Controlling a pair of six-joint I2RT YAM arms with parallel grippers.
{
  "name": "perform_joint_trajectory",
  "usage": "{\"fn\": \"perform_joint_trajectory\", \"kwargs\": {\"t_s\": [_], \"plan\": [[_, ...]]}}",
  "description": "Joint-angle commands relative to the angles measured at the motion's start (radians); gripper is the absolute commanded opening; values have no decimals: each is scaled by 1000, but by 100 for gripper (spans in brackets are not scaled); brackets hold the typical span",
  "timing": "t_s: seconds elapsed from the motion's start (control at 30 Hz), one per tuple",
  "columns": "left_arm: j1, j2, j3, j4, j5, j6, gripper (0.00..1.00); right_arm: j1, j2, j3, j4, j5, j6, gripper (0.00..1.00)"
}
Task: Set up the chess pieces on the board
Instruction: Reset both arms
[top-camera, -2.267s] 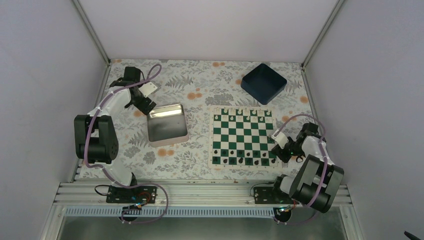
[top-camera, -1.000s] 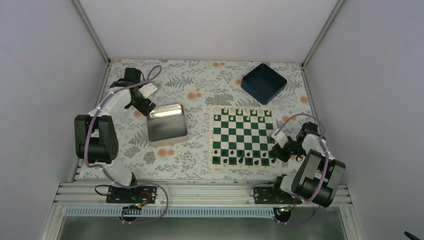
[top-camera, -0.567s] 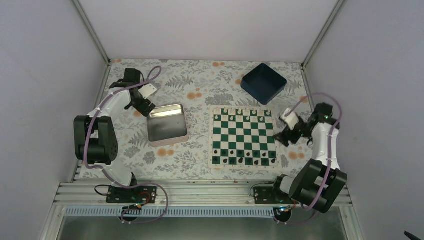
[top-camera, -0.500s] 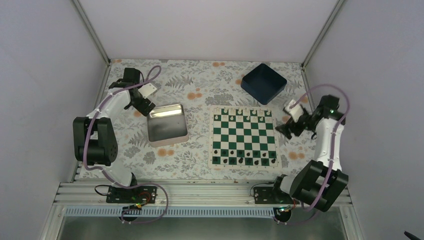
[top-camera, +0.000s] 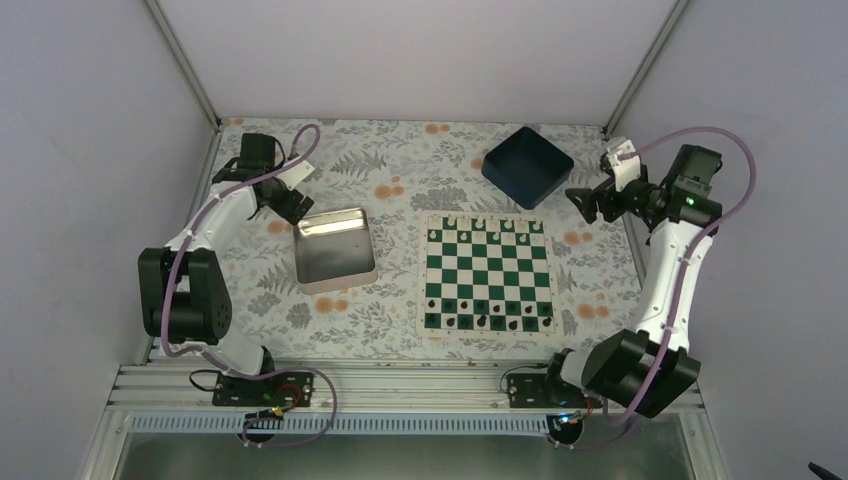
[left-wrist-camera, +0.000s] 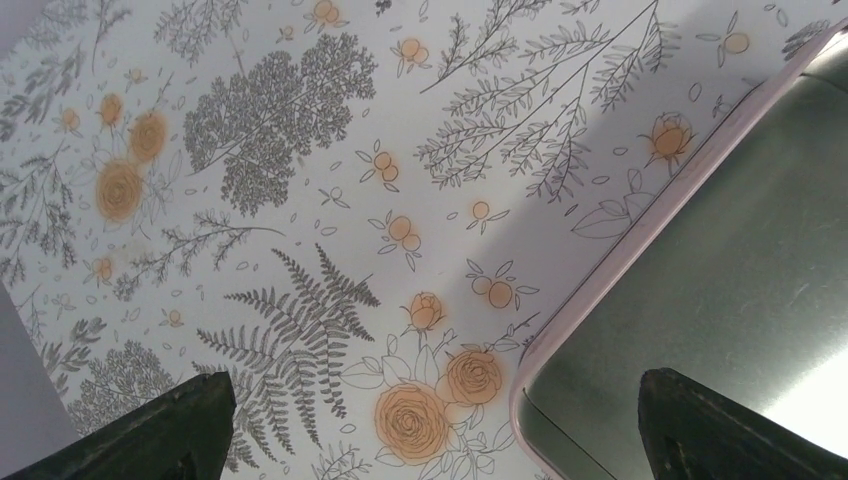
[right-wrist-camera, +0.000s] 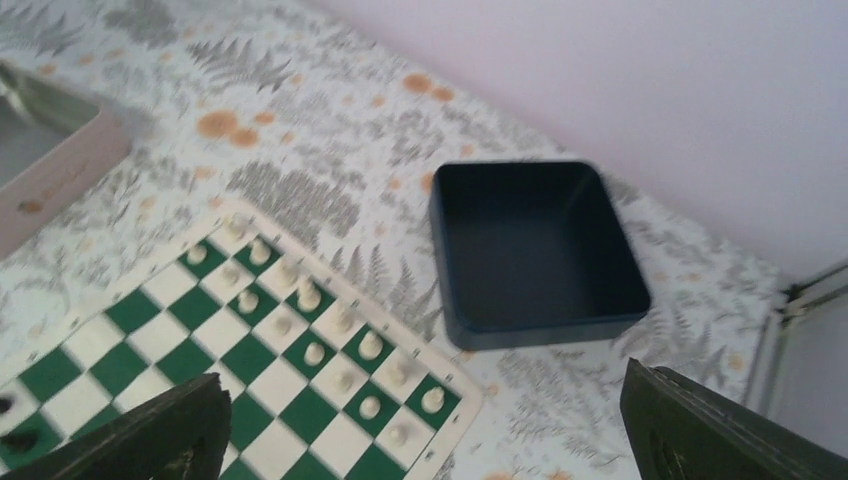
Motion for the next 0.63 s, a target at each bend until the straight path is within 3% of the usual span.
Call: {"fn": "perform_joint_trajectory", "kwargs": {"t_s": [0.0,0.13,0.37,0.6], "plan": [[-5,-52,-23,53,63,10,100,5,-94,-36,244,-32,231,100],[-6,-78,-28,47,106,2,100,5,-171,-118,422,24,410,100],[-5,-129,-30,34,156,-14,100,7,-203,-174,554,229,634,100],[-6,-168,-15,14,206,-30,100,7,-250,-235,624,252,640,100]]}}
